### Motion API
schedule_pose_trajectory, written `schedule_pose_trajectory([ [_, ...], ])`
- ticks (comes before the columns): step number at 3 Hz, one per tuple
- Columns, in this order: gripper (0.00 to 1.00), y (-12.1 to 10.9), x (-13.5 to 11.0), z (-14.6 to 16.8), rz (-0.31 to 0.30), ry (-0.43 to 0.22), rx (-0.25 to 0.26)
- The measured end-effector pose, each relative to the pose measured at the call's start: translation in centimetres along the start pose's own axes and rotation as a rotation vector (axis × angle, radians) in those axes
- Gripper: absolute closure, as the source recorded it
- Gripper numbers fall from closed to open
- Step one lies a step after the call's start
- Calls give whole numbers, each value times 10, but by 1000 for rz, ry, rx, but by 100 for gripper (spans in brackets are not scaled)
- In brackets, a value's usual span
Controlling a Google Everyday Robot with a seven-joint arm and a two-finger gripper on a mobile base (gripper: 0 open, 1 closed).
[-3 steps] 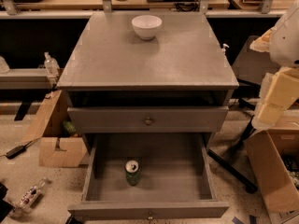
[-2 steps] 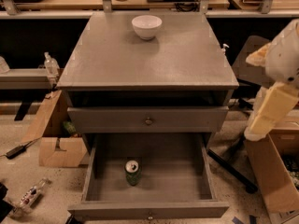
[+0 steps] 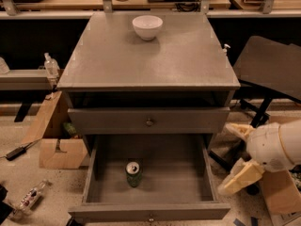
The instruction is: Pick green can from middle drawer and place on counter
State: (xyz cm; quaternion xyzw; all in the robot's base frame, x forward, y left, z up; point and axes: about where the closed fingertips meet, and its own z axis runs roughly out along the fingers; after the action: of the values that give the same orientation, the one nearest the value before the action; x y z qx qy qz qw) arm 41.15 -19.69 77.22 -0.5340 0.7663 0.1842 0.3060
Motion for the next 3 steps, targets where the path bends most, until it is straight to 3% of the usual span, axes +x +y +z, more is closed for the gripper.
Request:
schedule_pose_trajectory([
  [1, 0, -11, 1, 48, 10, -218, 45],
  [2, 0, -17, 0, 60, -25, -265, 65],
  [3, 0, -17, 0, 60, -25, -265, 65],
])
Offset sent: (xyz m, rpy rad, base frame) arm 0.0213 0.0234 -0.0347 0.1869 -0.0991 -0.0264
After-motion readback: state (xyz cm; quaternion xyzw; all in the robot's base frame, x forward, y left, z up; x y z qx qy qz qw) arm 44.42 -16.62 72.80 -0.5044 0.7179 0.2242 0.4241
